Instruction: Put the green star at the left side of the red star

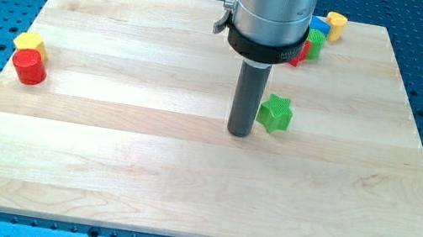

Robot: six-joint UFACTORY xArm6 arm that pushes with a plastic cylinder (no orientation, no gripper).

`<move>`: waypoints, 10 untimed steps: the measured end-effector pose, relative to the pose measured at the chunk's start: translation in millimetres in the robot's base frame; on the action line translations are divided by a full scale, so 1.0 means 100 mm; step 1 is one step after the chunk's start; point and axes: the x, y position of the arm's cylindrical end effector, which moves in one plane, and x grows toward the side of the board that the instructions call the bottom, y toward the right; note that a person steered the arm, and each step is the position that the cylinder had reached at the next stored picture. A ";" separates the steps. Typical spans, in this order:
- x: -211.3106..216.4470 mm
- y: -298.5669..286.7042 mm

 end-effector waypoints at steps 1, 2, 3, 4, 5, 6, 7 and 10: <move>0.11 0.30; -0.08 0.55; -0.33 0.67; -0.97 0.67; -0.81 0.70; -0.87 0.42; -0.90 0.15; -1.38 -0.16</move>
